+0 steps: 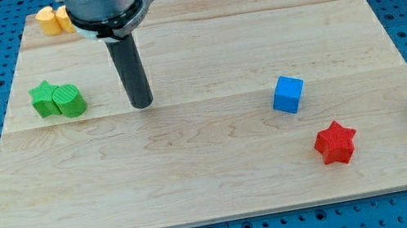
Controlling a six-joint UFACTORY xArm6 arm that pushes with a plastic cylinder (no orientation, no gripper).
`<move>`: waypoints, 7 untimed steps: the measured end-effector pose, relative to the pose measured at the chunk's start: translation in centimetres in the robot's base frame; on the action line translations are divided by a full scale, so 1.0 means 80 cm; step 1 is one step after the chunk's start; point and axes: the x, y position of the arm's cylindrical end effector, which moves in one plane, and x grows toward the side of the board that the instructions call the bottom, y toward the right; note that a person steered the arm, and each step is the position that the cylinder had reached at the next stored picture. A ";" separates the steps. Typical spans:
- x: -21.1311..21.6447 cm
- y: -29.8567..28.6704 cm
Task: Move your arm to the left of the red star
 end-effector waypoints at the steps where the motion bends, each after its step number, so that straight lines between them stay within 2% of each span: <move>1: 0.000 0.000; 3: 0.019 0.000; 4: 0.066 0.009; 6: 0.137 0.113; 7: 0.153 0.142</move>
